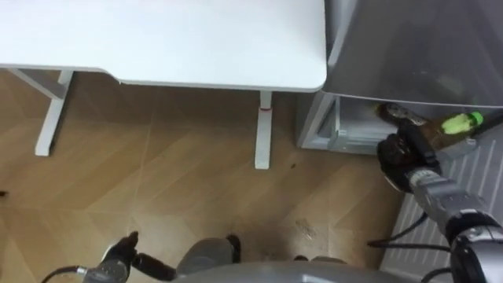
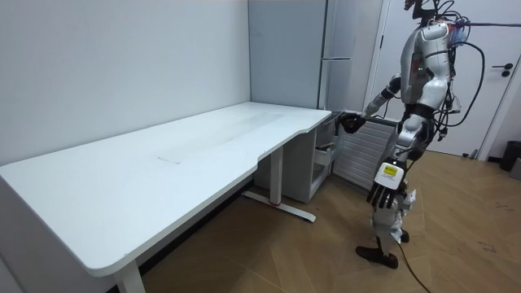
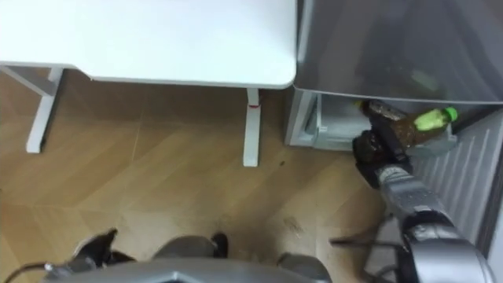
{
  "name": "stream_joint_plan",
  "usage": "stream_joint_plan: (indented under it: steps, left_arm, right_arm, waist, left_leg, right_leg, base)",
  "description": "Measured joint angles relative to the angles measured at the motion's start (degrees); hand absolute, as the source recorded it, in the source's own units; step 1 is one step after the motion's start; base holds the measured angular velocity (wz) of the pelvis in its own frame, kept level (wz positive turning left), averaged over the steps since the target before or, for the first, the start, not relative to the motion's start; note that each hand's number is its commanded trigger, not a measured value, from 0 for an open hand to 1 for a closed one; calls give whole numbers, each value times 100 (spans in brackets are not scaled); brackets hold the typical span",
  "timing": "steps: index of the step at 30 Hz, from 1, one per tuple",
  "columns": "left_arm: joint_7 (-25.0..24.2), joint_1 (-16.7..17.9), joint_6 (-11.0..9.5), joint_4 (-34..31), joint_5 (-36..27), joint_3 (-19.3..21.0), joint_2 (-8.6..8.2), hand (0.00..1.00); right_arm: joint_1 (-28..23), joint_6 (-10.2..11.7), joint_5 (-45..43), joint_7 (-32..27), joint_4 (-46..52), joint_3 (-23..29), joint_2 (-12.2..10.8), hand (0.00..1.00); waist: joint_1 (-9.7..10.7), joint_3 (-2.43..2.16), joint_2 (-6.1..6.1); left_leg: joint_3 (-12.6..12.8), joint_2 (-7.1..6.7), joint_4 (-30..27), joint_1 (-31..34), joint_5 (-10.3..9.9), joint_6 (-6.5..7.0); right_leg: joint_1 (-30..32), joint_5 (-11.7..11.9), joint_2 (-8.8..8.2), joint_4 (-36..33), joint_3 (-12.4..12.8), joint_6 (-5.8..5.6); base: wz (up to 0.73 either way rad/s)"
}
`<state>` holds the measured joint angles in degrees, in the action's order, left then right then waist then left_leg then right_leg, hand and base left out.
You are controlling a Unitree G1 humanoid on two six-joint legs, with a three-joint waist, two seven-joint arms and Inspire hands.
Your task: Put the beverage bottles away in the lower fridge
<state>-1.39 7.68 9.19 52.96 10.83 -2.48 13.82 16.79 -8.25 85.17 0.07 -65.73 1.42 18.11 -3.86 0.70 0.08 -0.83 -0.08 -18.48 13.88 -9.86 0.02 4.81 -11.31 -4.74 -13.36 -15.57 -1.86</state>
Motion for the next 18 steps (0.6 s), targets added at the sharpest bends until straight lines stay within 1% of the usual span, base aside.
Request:
stream_joint_plan:
  steps: [3,4,6,9,10,12,13,14,16,17,18]
  left_arm:
    - [-4,-239,-17,37,-2,-14,8,0]
    - [-8,-319,-49,73,-2,-37,9,0]
    - [-25,-394,-72,118,-2,-82,15,0]
    - [-40,-399,-93,185,-8,-145,25,0]
    - [-45,-404,-98,225,-6,-226,49,0]
    - [-47,-414,-101,259,-6,-239,62,0]
    - [-41,-426,-105,289,-5,-321,95,0]
    - [-41,-425,-113,312,-3,-357,110,0]
    - [-32,-421,-120,417,1,-421,136,0]
    - [-31,-423,-120,437,6,-441,144,0]
    - [-31,-420,-117,452,6,-450,156,0]
  right_arm:
    - [287,-25,35,-1,-177,0,17,100]
    - [313,-57,32,2,-198,-5,39,100]
    - [375,-67,-15,26,-268,-5,65,100]
    - [465,-102,-35,29,-373,3,95,100]
    - [507,-144,-39,30,-373,2,121,100]
    - [633,-162,-30,26,-382,-5,182,100]
    - [718,-164,-26,26,-453,-5,213,100]
    - [762,-164,-25,26,-497,-5,222,100]
    - [1011,-164,-18,29,-739,-4,242,100]
    - [1065,-164,-23,28,-803,-4,248,59]
    - [1089,-165,-27,29,-843,-4,261,0]
  waist:
    - [-45,9,-12]
    - [-81,10,-14]
    - [-84,19,-25]
    - [-79,44,-63]
    - [-85,56,-81]
    - [-81,75,-104]
    - [-89,84,-117]
    - [-92,85,-118]
    - [-97,88,-119]
    - [-101,91,-119]
    - [-108,91,-119]
  left_leg:
    - [-2,-47,185,58,133,8]
    - [-1,-67,255,58,179,15]
    - [-1,-89,341,66,234,24]
    - [-2,-98,372,90,250,32]
    - [-3,-99,364,162,264,35]
    - [-9,-105,367,319,309,39]
    - [-10,-107,365,400,332,40]
    - [-9,-106,363,435,338,40]
    - [-10,-103,346,543,354,43]
    - [-14,-100,337,571,354,43]
    - [-26,-96,307,637,354,43]
  right_leg:
    - [153,0,-59,-36,-33,0]
    - [182,0,-81,-38,-38,0]
    - [224,0,-108,-41,-72,0]
    - [248,-2,-121,-41,-105,-2]
    - [328,-1,-126,-70,-107,-2]
    - [519,-1,-140,-148,-107,0]
    - [604,4,-143,-156,-107,7]
    - [639,8,-143,-162,-107,11]
    - [733,17,-142,-170,-125,18]
    - [751,19,-142,-171,-141,20]
    - [788,21,-139,-173,-172,24]
  base:
    - [5]
    - [3]
    - [8]
    - [5]
    - [0]
    - [0]
    - [0]
    - [0]
    - [2]
    - [8]
    - [8]
